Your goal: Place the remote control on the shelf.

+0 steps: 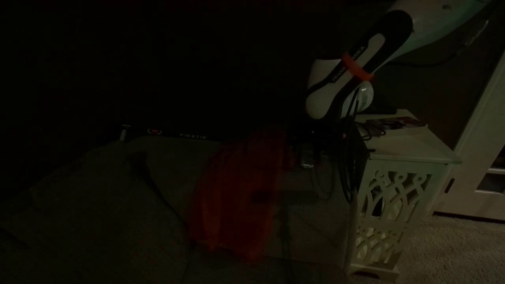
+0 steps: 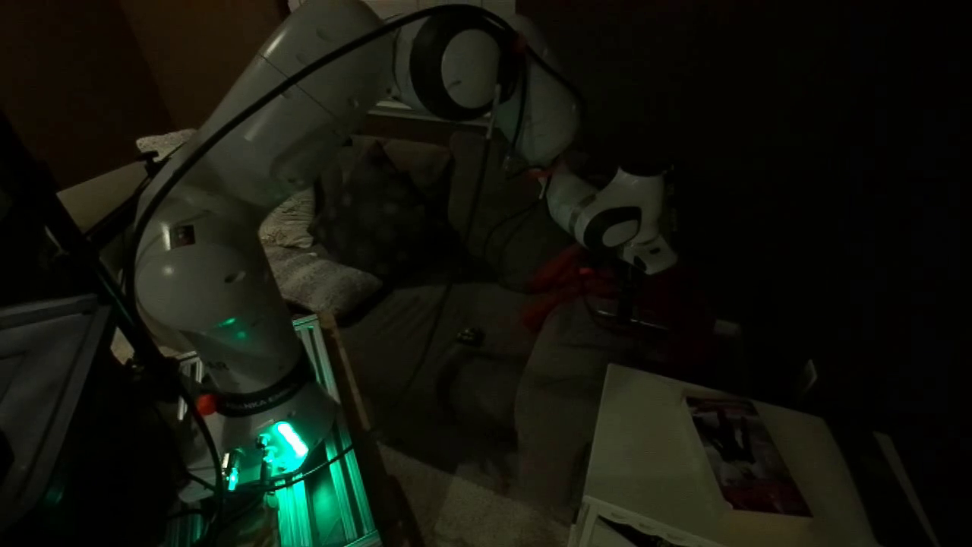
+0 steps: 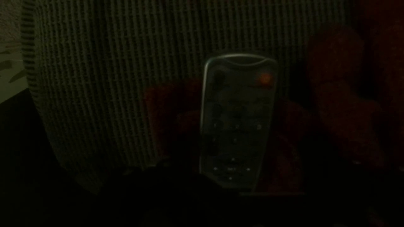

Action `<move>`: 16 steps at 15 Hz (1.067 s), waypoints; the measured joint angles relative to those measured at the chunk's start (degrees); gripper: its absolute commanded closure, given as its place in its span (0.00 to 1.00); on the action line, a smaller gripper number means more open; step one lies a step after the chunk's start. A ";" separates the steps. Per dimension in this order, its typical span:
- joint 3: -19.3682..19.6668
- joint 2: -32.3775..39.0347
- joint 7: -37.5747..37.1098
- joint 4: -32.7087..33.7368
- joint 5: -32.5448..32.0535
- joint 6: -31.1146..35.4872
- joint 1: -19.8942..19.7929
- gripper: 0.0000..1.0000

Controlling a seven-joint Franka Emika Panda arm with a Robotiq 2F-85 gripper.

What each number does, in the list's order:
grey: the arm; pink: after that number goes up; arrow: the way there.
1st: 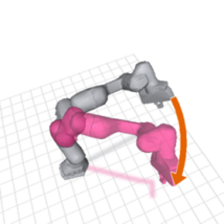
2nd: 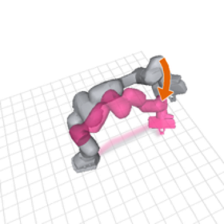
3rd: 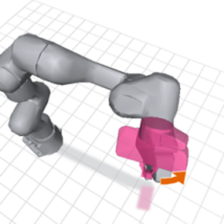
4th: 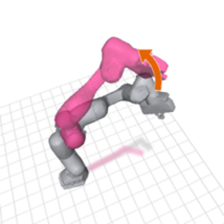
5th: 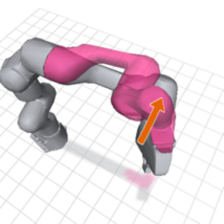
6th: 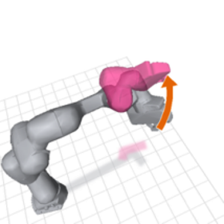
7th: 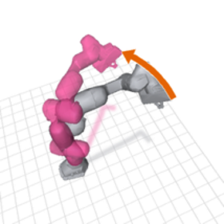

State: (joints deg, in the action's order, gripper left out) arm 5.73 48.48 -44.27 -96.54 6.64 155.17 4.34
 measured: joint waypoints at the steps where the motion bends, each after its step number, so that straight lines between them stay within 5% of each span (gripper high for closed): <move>1: 0.00 0.35 0.00 0.22 0.03 0.00 0.00 0.29; 6: 0.12 1.98 0.00 1.37 0.12 0.00 -0.11 0.70; 16: 2.09 -2.32 0.00 -0.97 0.09 -0.02 0.87 0.70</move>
State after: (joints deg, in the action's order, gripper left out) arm 7.82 46.17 -44.27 -97.51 6.73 155.14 5.21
